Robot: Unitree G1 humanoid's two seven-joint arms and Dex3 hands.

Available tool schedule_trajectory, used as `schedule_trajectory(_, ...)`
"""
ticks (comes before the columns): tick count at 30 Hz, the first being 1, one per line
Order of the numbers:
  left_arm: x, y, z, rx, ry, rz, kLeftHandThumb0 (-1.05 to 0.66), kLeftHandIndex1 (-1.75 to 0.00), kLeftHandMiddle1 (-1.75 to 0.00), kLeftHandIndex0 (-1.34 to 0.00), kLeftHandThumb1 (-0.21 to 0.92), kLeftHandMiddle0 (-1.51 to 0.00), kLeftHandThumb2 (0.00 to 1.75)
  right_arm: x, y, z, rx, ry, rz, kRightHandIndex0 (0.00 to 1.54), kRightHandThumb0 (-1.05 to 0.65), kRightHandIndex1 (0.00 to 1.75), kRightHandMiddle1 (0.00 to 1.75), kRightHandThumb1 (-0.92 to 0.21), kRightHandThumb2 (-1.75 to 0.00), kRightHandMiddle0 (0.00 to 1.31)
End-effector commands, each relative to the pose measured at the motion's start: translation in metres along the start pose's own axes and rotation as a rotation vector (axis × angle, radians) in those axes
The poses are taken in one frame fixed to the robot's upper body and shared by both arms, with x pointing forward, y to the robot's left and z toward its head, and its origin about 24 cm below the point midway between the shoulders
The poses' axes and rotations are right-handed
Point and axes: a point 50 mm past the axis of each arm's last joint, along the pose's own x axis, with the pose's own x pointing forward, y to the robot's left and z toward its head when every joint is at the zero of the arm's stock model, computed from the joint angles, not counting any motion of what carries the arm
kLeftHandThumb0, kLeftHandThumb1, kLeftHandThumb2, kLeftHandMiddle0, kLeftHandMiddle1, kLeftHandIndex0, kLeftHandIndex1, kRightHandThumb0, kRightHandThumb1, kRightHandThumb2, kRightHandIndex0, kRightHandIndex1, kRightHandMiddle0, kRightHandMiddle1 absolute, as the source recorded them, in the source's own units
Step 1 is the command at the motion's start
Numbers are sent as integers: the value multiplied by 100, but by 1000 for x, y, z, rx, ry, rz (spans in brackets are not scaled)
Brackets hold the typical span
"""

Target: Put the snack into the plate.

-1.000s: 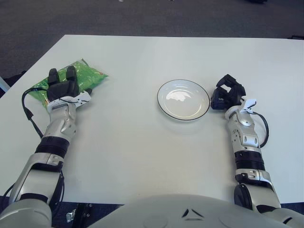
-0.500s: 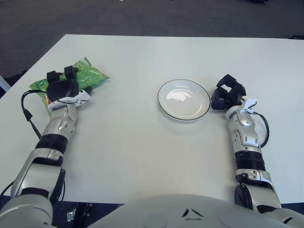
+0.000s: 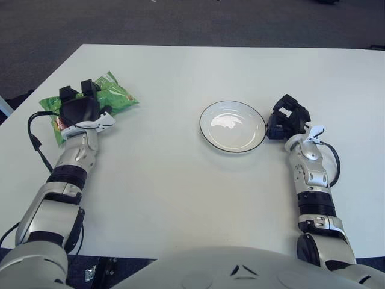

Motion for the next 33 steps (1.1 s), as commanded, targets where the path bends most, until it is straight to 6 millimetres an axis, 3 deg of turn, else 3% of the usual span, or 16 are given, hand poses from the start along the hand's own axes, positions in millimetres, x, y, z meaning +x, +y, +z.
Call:
schedule_trajectory(1,-30,-33,-13,16,52,-173,3,-175,-155,-71,1,-81,160,-20,-10,-36,0,153,-26,89,-1,175,173,7,-175,69)
schedule_trajectory(7,-29,-32,-13,-6,51,-172,1,-175,-133,-82,-9,-97,164,-20,-10,-36,1,154,-26,89,-1,175,173,6,-175,69)
schedule_trajectory(21,-26,-16,6,62,-93,-56,0,-175,-158,-71,-8,-93,170,-21,-11,-37,4,153,-28,88,-1,175,174,6,-175,68)
schedule_trajectory(33,-19,12,46,45,-223,75,0,-175,-162,-71,-10,-95,175,-19,-11,-38,3,159,-31,89,-1,175,173,6,-175,69)
